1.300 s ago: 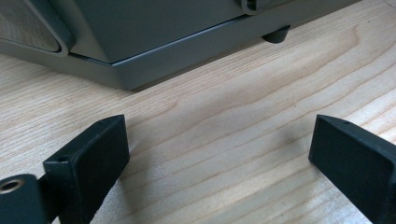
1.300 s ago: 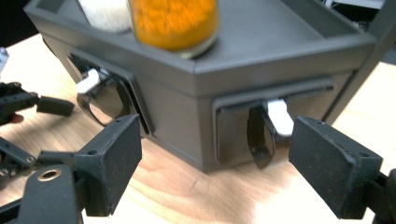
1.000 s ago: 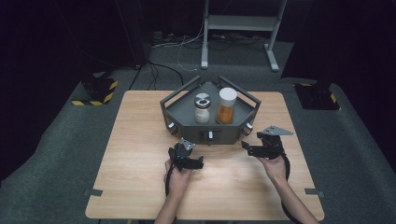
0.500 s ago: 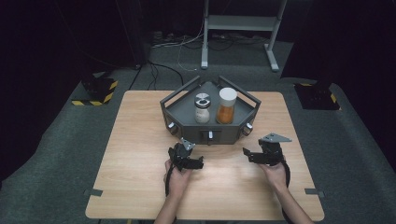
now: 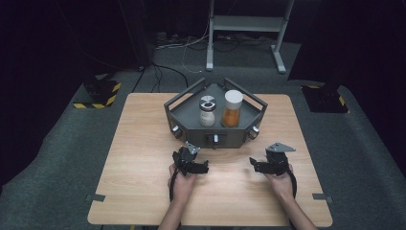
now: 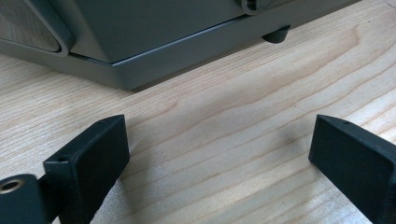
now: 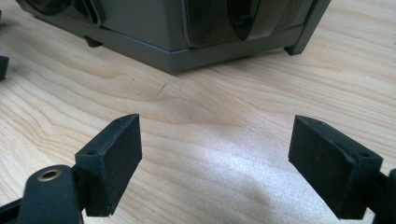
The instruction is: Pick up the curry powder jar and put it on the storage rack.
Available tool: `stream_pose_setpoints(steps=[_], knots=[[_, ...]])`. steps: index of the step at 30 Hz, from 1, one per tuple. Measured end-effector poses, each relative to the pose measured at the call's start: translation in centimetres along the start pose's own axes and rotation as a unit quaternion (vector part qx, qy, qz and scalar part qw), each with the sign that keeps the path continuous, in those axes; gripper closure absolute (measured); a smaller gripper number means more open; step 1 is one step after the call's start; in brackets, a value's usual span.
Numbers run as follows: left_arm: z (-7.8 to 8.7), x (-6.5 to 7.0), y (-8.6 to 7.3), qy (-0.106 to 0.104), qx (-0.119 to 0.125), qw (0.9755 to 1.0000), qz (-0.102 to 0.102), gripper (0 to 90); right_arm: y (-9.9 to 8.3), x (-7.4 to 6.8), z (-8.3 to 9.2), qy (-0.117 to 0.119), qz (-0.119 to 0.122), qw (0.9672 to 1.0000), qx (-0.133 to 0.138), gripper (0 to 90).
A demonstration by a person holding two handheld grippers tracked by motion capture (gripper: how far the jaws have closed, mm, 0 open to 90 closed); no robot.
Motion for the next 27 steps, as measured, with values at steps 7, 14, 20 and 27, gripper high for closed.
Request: stream_pose_setpoints(steps=[7,14,20,27], knots=[[0.0,0.0,0.0,0.0,0.0,1.0,0.0,4.9,-0.3,-0.2,-0.4,-0.006,0.0,1.0,-0.005,17.3],[0.0,0.0,0.0,0.0,0.0,1.0,0.001,4.9,-0.4,-0.6,-0.7,-0.012,0.009,0.9998,-0.01,17.1],[0.0,0.0,0.0,0.0,0.0,1.0,-0.001,4.9,-0.8,-0.7,-1.0,-0.014,0.009,0.9997,-0.019,16.7],[0.0,0.0,0.0,0.0,0.0,1.0,-0.001,4.9,-1.3,-0.5,-1.5,-0.019,0.005,0.9993,-0.032,15.9]])
Point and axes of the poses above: each handheld gripper's, and its own axes: z roughly backward along the jaws, y roughly out of its top, x roughly to its right, the point moved 6 cm from there along -z, roughly forward along the jaws, and after that the axes turned 8 degrees about y, right-handed, at the moved point
